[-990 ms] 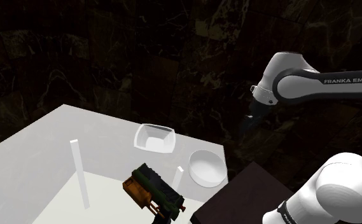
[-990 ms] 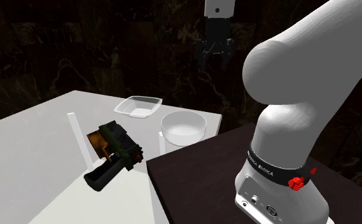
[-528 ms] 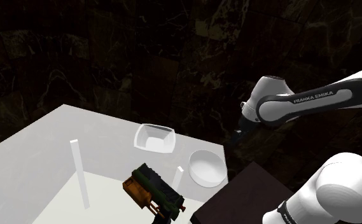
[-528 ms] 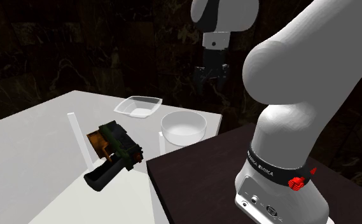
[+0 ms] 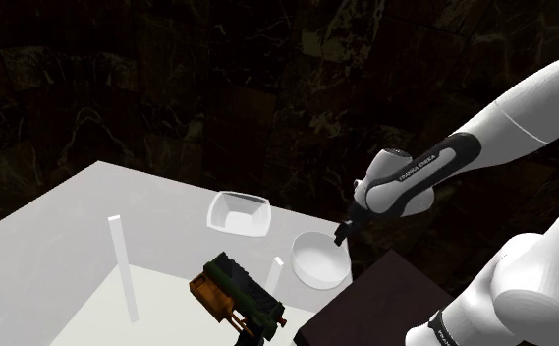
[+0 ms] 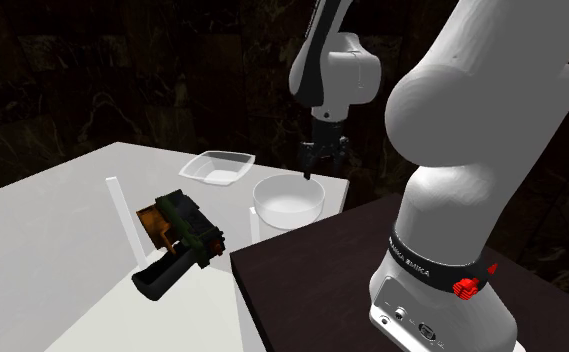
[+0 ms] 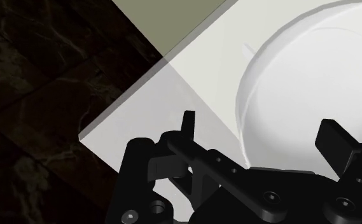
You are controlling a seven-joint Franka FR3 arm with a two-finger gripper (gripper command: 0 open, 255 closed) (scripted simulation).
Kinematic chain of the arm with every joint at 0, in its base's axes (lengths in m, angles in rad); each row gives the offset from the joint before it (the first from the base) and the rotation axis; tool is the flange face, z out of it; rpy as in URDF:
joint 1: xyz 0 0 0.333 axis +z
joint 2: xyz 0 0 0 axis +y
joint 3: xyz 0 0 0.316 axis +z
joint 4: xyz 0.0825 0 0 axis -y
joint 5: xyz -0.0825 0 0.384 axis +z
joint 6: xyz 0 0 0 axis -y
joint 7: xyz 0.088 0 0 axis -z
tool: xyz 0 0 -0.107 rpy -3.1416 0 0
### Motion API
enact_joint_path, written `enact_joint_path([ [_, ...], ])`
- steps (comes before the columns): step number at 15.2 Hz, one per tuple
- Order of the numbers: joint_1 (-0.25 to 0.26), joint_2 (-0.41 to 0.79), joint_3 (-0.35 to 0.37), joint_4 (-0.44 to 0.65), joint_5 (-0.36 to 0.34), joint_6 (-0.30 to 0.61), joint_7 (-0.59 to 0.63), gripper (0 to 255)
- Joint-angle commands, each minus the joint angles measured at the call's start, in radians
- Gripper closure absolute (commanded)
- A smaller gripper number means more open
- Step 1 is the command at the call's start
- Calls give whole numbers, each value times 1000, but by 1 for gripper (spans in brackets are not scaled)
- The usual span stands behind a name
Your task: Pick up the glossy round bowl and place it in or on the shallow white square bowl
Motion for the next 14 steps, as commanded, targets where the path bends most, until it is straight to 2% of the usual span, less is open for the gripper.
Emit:
enact_joint_path([
  [1, 19, 56, -3, 5, 50, 55, -33, 0],
  [5, 38, 146, 13, 19, 180, 126, -125, 0],
  [7, 27, 206, 53, 34, 287, 167, -204, 0],
  [14, 20, 205, 59, 33, 283, 167, -201, 0],
])
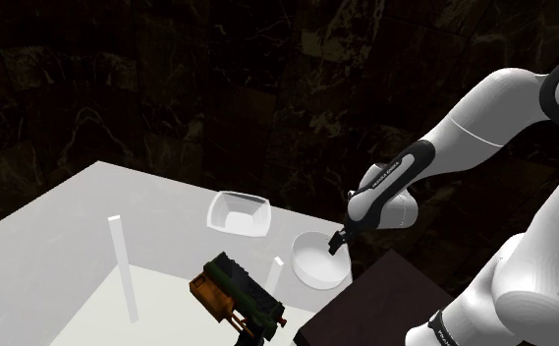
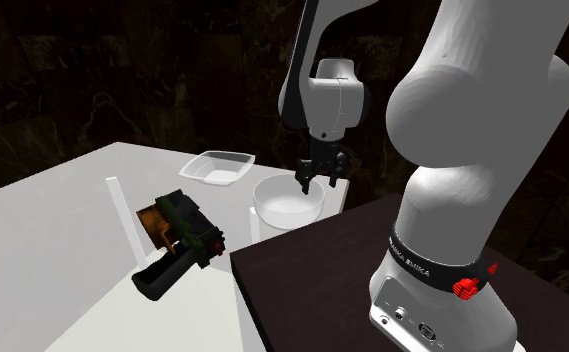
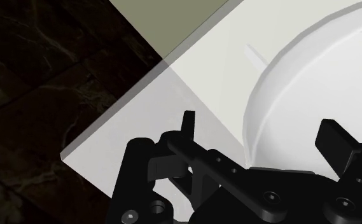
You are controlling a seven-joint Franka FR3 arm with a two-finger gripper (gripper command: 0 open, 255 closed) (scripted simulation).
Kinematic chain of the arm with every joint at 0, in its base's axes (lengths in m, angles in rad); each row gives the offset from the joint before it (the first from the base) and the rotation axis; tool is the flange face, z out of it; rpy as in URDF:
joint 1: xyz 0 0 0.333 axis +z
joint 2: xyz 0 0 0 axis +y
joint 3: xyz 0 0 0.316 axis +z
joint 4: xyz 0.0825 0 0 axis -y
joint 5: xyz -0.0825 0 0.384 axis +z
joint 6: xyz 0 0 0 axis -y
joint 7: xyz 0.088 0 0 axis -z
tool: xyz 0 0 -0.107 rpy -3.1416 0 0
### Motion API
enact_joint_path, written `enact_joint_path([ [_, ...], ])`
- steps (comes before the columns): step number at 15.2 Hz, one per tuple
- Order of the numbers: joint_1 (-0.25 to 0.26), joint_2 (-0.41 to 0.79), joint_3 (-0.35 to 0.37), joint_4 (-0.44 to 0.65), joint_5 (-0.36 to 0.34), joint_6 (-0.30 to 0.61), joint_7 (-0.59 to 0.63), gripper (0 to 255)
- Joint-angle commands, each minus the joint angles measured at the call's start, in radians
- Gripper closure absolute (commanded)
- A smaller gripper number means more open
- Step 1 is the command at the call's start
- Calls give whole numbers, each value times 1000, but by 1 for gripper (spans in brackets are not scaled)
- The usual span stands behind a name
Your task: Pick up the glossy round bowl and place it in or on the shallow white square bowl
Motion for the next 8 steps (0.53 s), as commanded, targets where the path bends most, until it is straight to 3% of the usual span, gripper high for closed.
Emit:
enact_joint_path([
  [1, 0, 0, 0, 0, 1, 0, -1, 0],
  [2, 0, 0, 0, 0, 1, 0, -1, 255],
  [8, 0, 1, 0, 0, 1, 0, -1, 255],
])
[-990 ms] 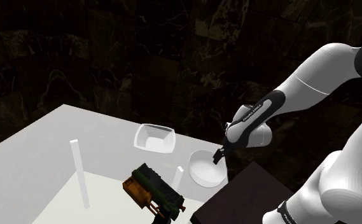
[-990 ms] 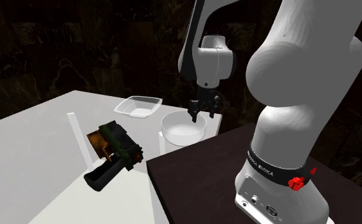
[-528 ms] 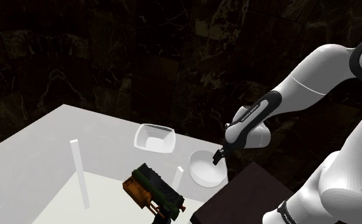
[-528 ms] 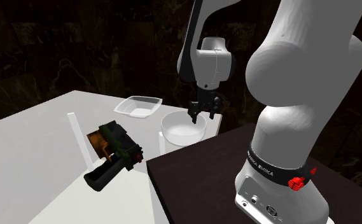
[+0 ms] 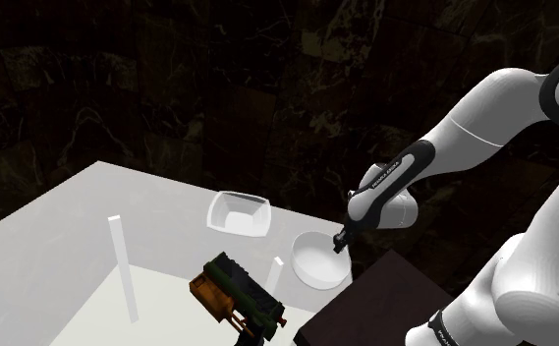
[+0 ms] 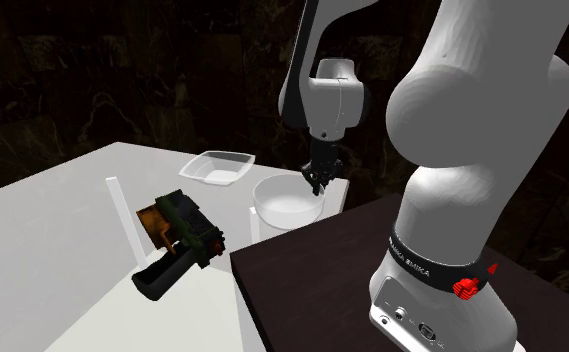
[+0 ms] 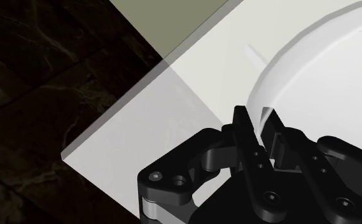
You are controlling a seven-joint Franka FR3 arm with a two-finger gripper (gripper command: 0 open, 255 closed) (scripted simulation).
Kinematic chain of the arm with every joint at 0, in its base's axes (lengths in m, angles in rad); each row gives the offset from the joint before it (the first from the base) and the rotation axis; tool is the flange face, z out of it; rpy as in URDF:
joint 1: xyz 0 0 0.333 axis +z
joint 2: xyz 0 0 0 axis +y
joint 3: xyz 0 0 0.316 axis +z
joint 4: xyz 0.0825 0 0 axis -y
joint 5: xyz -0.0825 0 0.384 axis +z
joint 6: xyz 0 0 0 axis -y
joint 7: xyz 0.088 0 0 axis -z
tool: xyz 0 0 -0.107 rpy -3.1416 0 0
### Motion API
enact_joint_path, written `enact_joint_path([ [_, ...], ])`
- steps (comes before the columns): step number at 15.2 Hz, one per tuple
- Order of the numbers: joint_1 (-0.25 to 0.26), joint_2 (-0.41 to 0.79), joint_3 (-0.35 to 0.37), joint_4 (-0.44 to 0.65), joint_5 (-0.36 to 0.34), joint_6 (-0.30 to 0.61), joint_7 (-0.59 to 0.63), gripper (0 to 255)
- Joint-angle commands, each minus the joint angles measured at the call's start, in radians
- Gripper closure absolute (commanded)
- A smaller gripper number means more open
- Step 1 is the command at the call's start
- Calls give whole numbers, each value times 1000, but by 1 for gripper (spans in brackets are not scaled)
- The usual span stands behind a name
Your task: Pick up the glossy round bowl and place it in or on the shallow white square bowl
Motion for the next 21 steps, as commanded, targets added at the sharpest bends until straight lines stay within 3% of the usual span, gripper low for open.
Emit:
enact_joint_path([
  [1, 1, 1, 1, 0, 0, 0, 0, 255],
  [3, 1, 0, 1, 0, 0, 0, 0, 255],
  [7, 29, -90, -67, -20, -155, -66, 115, 255],
  [12, 5, -199, -77, -30, -288, -159, 213, 255],
  [21, -40, -375, -53, -23, -381, -339, 283, 255],
])
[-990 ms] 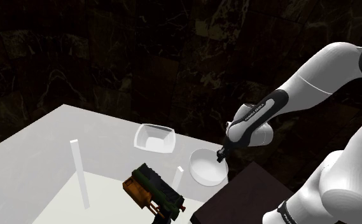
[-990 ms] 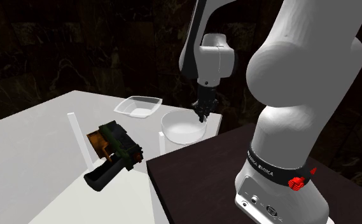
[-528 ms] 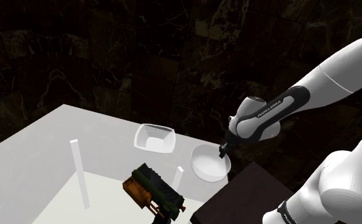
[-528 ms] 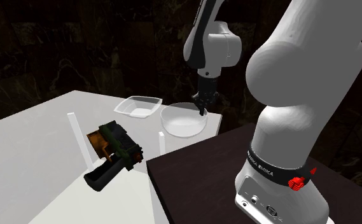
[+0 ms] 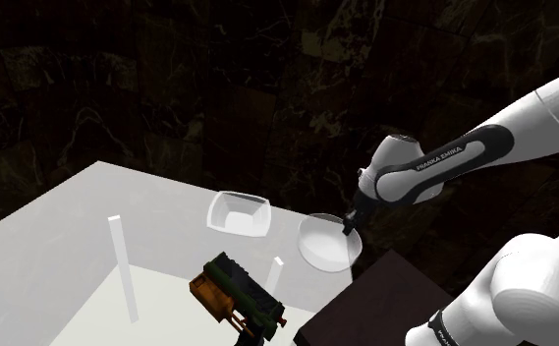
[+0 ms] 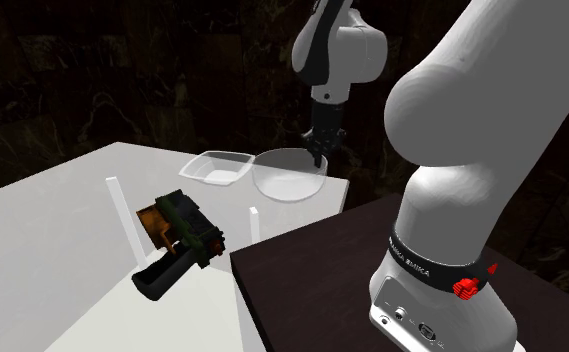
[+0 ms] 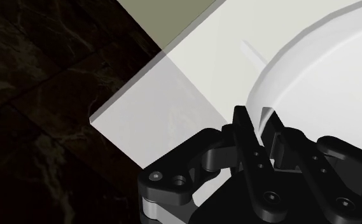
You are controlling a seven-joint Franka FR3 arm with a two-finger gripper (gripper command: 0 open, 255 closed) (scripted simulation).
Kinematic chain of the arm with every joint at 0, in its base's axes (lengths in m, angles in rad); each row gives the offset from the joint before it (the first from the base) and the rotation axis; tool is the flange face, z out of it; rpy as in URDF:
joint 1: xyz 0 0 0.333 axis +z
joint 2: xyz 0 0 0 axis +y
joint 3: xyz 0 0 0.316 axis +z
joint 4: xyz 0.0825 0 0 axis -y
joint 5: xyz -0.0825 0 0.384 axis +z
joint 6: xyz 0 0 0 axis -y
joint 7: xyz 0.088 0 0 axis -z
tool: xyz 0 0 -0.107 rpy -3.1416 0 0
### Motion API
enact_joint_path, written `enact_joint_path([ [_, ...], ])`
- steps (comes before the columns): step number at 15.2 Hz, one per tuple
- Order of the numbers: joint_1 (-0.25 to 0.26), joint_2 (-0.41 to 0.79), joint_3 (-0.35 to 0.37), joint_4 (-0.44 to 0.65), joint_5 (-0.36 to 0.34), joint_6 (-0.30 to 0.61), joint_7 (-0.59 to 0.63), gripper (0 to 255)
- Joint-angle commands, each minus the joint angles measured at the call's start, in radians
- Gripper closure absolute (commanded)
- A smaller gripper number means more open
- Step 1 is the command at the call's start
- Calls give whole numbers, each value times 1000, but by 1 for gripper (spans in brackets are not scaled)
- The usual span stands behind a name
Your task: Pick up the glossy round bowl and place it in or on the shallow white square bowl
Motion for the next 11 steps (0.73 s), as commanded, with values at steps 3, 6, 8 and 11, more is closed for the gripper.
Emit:
enact_joint_path([
  [3, -13, -70, 10, 9, -20, -79, 16, 255],
  [6, -19, -119, 16, 20, -28, -138, 25, 255],
  [8, -5, -87, 23, 56, -15, -143, 33, 255],
  [11, 33, 15, 41, 166, 21, -150, 54, 255],
])
